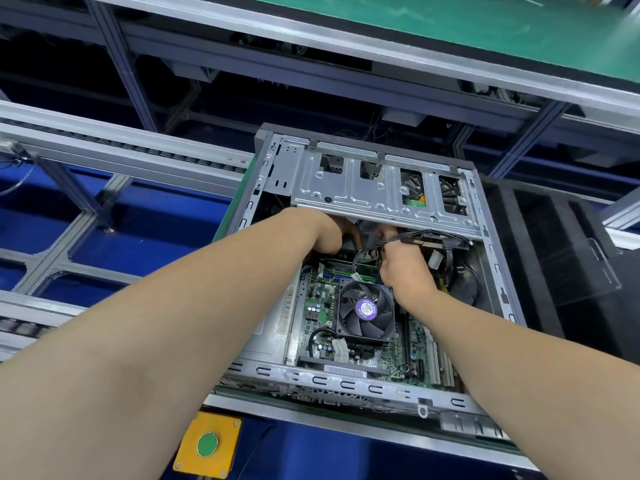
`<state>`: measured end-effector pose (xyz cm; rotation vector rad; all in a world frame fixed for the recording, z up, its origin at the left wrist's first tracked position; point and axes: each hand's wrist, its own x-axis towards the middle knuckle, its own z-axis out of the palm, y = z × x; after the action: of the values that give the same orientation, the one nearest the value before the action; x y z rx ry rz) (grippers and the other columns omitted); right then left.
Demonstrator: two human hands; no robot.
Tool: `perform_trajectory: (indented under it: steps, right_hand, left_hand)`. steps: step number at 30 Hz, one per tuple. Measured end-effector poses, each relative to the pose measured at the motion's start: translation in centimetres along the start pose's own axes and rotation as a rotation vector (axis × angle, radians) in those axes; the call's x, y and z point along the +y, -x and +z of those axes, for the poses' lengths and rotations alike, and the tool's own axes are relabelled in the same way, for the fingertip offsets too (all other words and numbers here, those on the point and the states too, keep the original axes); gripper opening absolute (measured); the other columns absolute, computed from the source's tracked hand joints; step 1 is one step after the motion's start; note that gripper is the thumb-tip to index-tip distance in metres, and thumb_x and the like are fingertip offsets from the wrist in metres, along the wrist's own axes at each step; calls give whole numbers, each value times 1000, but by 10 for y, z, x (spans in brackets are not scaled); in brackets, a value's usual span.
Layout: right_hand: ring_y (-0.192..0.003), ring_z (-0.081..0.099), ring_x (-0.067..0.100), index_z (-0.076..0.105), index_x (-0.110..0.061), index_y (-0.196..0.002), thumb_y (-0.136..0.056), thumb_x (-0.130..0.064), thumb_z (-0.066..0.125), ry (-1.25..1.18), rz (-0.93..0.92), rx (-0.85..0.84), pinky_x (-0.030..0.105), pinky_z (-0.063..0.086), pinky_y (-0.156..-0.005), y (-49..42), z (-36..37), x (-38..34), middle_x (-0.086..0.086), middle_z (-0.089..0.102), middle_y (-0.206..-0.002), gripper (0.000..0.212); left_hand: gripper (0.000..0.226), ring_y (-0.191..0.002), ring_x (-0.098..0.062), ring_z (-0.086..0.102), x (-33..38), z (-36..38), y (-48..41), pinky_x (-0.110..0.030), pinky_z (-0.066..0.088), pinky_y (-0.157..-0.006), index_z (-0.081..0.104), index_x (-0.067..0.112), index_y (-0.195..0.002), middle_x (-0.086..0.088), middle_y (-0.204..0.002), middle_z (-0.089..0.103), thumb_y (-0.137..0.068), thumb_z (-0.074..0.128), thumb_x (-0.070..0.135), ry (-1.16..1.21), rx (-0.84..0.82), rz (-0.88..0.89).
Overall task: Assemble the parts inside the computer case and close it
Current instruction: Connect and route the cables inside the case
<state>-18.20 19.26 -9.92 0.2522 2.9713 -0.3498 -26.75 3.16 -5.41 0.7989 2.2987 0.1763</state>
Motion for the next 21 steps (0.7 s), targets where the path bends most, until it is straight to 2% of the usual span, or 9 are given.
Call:
perform_trajectory:
  steps: [3,5,8,10,12,15,17,19,21]
  right_hand:
    - [-82,56,37,43,1,-143,-101,-3,45,-15,-13,-11,36,41,-68,-1,1,1,21,55,-85,42]
    - [-95,63,42,51,4,-133,-101,-4,45,-31,-17,-8,34,39,-70,-1,1,2,28,62,-96,33]
    - [-96,64,43,55,5,-128,-99,1,47,-19,-23,14,34,38,-70,1,2,2,26,59,-92,31]
    - [-96,64,43,55,5,-127,-98,3,47,-10,-16,38,34,38,-69,3,2,3,23,56,-88,30]
    - [-93,63,44,55,4,-130,-98,3,47,-25,-25,65,33,37,-69,3,2,3,25,59,-89,33]
    - [-94,63,44,60,6,-118,-99,2,48,-27,-20,73,32,35,-68,4,2,2,18,52,-84,23]
    - [-92,63,44,62,6,-118,-98,3,48,-60,-4,83,32,37,-68,4,1,2,22,57,-87,24]
    - [-84,60,40,63,8,-117,-97,4,48,-84,8,94,32,37,-67,6,1,2,19,53,-85,25]
    - [-81,56,37,62,9,-112,-97,5,47,-94,4,96,32,35,-66,7,0,3,15,47,-83,22]
  left_hand:
    - [59,-91,-23,47,-2,0,-3,-27,34,-63,47,35,-145,-2,-131,50,-97,43,1,-28,-13,-6]
    - [47,-72,-17,45,-1,1,-2,-27,32,-56,52,28,-138,0,-102,55,-99,41,3,-62,-22,-47]
    - [25,-61,-11,36,1,1,0,-26,29,-53,58,17,-89,-2,-82,47,-102,40,6,-98,-30,-123]
    - [24,-65,-10,40,-2,1,-1,-28,31,-54,50,27,-99,7,-83,42,-100,41,4,-94,-20,-83]
    - [49,-71,-11,45,-3,0,-2,-28,34,-58,47,36,-132,7,-93,45,-96,42,3,-64,-9,-43]
    - [51,-70,-9,44,-4,-1,-2,-29,33,-57,45,36,-136,5,-92,44,-97,41,4,-84,-11,-34]
    - [25,-66,-10,41,-2,0,-2,-29,31,-54,55,25,-109,7,-82,41,-100,40,6,-95,-17,-93]
    - [32,-65,-10,42,0,0,-1,-28,31,-55,47,24,-76,6,-78,40,-103,40,8,-95,-11,-129]
    - [33,-71,-8,48,-1,0,-3,-26,31,-53,47,25,-76,5,-77,42,-103,41,7,-93,-3,-109]
